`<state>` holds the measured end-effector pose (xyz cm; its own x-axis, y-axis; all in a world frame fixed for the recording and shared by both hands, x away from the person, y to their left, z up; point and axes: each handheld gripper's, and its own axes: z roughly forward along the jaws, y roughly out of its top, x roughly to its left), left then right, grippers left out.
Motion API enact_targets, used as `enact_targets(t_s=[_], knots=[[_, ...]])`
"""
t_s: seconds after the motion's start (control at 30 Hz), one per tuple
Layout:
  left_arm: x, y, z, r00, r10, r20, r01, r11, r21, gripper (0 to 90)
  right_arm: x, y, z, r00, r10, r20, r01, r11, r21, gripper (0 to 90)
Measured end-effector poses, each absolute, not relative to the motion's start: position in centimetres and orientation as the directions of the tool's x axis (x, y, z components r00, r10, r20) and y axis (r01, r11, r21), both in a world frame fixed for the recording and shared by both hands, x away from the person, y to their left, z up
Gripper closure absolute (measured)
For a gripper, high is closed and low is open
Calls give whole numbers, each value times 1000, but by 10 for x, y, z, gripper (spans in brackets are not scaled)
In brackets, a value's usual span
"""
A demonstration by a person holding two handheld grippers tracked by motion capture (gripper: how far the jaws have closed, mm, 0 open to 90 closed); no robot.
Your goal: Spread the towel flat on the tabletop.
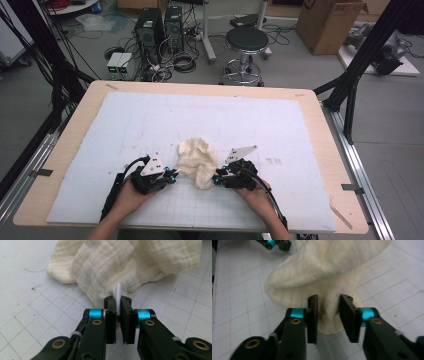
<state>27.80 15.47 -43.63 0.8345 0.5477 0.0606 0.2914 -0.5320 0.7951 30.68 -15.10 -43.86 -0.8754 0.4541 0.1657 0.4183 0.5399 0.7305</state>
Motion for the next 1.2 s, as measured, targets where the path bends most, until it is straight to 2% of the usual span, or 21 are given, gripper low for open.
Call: enact_targets(t_s=[0.1,0.2,0.4,0.63,0.8,1.03,1.07,1.13,1.2], knots=[[276,157,-433,836,545,62,280,-521,807,861,307,-156,-436,-868,460,187,435,523,733,793],[273,161,-426,837,545,48,277,-497,822,861,305,-162,-430,-861,468,196,439,492,752,815],[261,177,-406,826,562,33,266,-440,858,861,294,-172,-415,-861,477,177,421,473,774,830],[235,194,-396,823,565,54,245,-440,864,862,272,-177,-396,-867,474,154,393,458,797,831],[212,200,-402,821,569,47,259,-444,858,862,251,-176,-399,-866,474,163,402,463,790,831],[190,205,-417,832,554,36,289,-487,824,855,220,-162,-418,-883,437,172,409,535,739,823],[189,205,-419,836,548,26,295,-489,821,843,219,-161,-421,-886,433,168,406,546,733,804],[188,205,-419,847,532,10,295,-484,824,765,219,-160,-422,-886,429,178,411,544,731,731],[189,206,-416,858,514,-7,287,-467,836,695,218,-162,-418,-888,423,180,403,526,749,694]])
